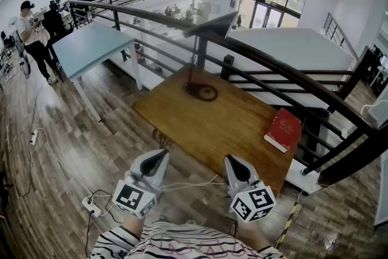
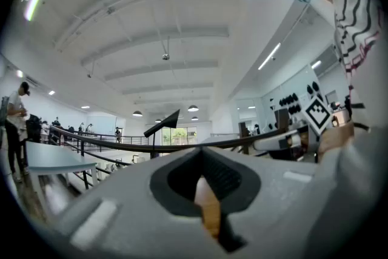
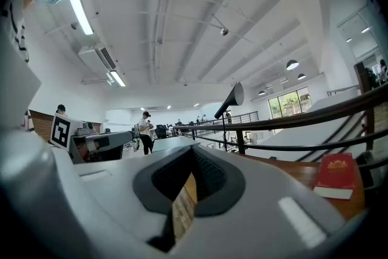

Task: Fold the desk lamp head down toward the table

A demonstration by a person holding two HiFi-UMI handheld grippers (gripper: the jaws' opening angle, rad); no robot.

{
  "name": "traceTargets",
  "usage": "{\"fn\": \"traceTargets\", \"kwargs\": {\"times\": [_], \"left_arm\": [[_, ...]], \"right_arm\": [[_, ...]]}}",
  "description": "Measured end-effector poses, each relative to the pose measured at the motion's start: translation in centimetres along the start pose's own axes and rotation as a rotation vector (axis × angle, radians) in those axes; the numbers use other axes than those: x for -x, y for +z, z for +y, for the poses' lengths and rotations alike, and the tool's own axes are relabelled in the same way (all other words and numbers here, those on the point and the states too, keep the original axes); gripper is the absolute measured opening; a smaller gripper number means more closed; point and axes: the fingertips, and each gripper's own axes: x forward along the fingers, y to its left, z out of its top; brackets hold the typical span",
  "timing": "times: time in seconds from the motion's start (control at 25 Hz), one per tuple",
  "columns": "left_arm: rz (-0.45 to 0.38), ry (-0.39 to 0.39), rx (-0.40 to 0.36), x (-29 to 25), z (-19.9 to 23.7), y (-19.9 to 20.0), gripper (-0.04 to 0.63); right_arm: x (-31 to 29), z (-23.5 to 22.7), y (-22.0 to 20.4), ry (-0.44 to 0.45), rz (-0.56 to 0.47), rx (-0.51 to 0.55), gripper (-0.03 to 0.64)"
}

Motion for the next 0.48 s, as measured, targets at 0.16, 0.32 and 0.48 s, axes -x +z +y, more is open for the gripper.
{"fn": "traceTargets", "kwargs": {"times": [0.16,0.32,0.48], "left_arm": [[-0.029,0.031,-0.001,-1.2,0.4,-0.4,0.003],[-0.025,0.015,0.013,-2.2,0.8,-1.1,0.004],[-0.004,0.002,0.037,-3.2,2.1,-1.9,0.149]], "right_arm": [[-0.8,-1.5,0.4,-0.019,-0.012,0.033,-0.002],[-1.9,-2.3,0.4,-0.032,-0.026,0.04,0.007],[-3.9,-2.3,0.6,-0.035,-0.003,0.035,0.115]]}}
